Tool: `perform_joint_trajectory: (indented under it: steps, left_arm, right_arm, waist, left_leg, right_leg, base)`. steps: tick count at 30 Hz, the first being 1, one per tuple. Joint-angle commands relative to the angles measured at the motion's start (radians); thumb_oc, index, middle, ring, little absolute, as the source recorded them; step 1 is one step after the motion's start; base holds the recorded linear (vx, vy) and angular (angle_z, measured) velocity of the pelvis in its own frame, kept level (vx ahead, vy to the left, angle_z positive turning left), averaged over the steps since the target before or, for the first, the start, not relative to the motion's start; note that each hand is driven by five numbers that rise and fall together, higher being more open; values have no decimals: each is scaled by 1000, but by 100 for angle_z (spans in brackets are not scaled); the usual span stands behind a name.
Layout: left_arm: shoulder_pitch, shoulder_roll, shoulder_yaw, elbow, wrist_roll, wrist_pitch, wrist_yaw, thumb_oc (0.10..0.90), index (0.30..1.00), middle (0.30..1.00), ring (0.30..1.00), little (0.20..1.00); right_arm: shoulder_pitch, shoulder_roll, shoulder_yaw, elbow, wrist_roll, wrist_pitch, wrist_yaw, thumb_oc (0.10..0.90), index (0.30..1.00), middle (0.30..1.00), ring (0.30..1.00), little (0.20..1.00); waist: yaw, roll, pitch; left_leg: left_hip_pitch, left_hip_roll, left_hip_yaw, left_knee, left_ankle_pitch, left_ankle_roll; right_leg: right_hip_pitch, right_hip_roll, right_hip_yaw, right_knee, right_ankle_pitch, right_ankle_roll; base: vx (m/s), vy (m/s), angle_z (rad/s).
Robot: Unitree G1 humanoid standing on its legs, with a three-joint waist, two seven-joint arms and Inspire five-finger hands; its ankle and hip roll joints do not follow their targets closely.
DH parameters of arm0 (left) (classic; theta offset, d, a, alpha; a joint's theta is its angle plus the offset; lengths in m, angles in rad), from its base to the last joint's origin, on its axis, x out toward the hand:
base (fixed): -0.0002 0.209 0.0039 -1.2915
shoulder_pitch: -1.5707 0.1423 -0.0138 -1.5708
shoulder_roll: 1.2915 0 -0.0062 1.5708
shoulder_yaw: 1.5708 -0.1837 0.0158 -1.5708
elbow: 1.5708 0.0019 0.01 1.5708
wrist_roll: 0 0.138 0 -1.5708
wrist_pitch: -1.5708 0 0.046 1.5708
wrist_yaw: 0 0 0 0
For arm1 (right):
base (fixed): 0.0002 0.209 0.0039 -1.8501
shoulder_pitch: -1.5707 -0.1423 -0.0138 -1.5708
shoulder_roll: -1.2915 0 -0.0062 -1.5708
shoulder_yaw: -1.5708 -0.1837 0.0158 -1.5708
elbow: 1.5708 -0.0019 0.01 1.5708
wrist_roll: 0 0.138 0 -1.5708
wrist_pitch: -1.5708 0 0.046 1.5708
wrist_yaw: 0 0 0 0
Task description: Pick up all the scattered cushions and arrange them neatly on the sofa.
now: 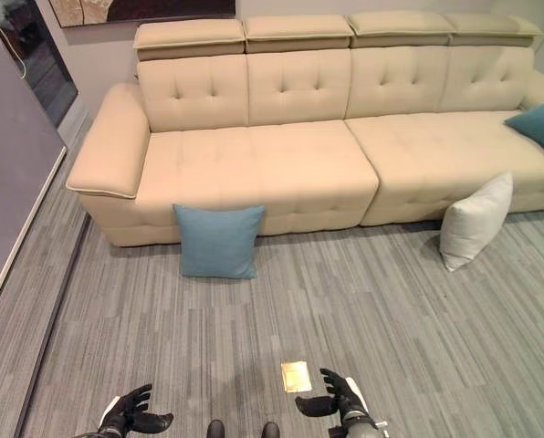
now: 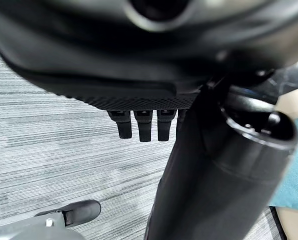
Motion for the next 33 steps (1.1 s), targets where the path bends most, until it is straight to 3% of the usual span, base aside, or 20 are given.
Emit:
perform_joint_trajectory:
  steps: [1, 15, 20, 23, 28, 29, 33]
  left_arm:
    - [-73, 11, -6, 43, -2, -46, 7, 800, 900, 900, 900, 900]
    - [-111, 5, -13, 83, 12, -39, 37, 800, 900, 900, 900, 900]
    - [-129, 10, -32, 60, -4, -39, 24, 800, 900, 900, 900, 900]
    - [-133, 9, -33, 56, -9, -38, 26, 800, 900, 900, 900, 900]
    - [-132, 9, -35, 49, -13, -36, 24, 800, 900, 900, 900, 900]
    - [-134, 12, -36, 48, -14, -37, 26, 800, 900, 900, 900, 900]
    - [-108, 25, -14, 44, -12, -32, 25, 800, 900, 900, 900, 900]
  right_arm:
    - [-51, -9, 17, -21, 3, -38, -17, 800, 900, 900, 900, 900]
    - [-64, -22, 31, -25, -37, -33, -38, 800, 900, 900, 900, 900]
    - [-69, -39, 30, -43, -29, -35, -33, 800, 900, 900, 900, 900]
    - [-69, -44, 22, -44, -26, -38, -35, 800, 900, 900, 900, 900]
    - [-66, -49, 13, -35, -18, -38, -36, 800, 900, 900, 900, 900]
    - [-68, -50, 11, -30, -17, -33, -40, 800, 900, 900, 900, 900]
    - [-70, -33, 22, -28, -32, -24, -32, 800, 900, 900, 900, 900]
  waist:
    - [8, -26, -10]
    - [10, -33, 3]
    - [14, -50, 38]
    - [16, -60, 55]
    - [19, -66, 60]
    - [20, -75, 66]
    - [29, -81, 48]
  left_leg:
    - [16, 40, -61, 1, -67, -49]
    - [-5, 56, -91, 3, -46, -65]
    - [-86, 57, -107, 125, -61, -87]
    - [-137, 53, -102, 209, -63, -96]
    - [-177, 46, -83, 223, -65, -89]
    - [-224, 46, -42, 242, -52, -90]
    - [-203, 44, -32, 234, -89, -71]
  right_leg:
    - [15, -46, 3, 13, -51, 75]
    - [11, -27, -10, 13, -68, 57]
    - [7, -22, -31, 16, -76, 39]
    - [7, -25, -43, 21, -84, 30]
    - [16, -29, -67, 23, -96, 27]
    - [12, -40, -85, 35, -101, 29]
    - [7, -40, -81, 69, -125, 30]
  base:
    - [0, 0, 0]
    - [-15, -55, 6]
    - [-29, -83, 28]
    - [2, -34, 16]
    - [46, 12, 28]
    - [44, 54, 49]
    - [155, 96, 27]
